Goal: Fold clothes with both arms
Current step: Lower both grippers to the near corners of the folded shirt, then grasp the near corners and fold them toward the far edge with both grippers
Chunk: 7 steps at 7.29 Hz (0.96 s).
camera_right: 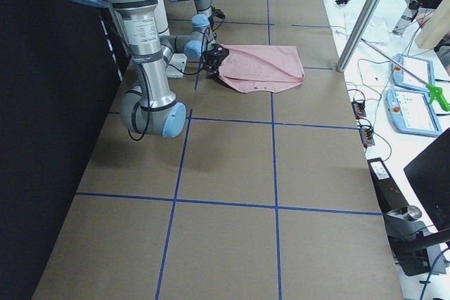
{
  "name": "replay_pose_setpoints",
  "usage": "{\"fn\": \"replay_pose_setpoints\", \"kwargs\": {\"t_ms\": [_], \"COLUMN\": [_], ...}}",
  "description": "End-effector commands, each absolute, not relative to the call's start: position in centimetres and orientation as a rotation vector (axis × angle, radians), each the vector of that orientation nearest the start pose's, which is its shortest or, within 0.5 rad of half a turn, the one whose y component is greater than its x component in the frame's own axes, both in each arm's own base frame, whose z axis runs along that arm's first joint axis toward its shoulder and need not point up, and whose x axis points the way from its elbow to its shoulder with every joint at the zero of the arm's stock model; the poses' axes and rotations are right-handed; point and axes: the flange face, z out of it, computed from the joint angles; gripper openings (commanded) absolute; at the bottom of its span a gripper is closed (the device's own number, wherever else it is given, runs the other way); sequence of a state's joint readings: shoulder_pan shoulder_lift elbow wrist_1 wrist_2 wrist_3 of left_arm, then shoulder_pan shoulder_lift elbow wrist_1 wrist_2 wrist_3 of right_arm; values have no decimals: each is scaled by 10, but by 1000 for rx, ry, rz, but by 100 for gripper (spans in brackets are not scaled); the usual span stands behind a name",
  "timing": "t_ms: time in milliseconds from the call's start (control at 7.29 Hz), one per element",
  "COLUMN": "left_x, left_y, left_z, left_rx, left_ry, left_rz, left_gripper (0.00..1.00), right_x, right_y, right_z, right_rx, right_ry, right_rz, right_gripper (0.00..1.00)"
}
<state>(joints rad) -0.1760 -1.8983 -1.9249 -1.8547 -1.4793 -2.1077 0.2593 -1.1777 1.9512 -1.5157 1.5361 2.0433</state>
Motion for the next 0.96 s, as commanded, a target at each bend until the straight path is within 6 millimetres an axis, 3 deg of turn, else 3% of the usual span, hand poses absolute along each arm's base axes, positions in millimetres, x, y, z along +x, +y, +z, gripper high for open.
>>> {"fn": "replay_pose_setpoints", "kwargs": {"t_ms": [0,137,275,412,549,686,824], "left_x": [512,484,463,445,440,430,437], "left_y": [-237,-223,-199,-203,-244,-292,-332], "left_z": [257,228,199,162,154,149,162], "left_rx": [-97,-149,-188,-190,-121,-7,68], "left_ry": [1000,1021,1014,1047,1060,1057,1002], "left_rz": [-707,-764,-767,-771,-813,-795,-799], "left_gripper": [0,0,0,0,0,0,0], "right_x": [-511,-477,-429,-405,-400,-423,-426], "right_y": [-278,-265,-251,-250,-288,-350,-411], "right_z": [268,265,242,218,214,202,198], "right_rx": [-61,-72,-87,-82,-38,-46,-77], "right_ry": [-874,-898,-924,-936,-938,-918,-893], "right_rz": [708,707,718,725,779,786,833], "right_gripper": [0,0,0,0,0,0,0]}}
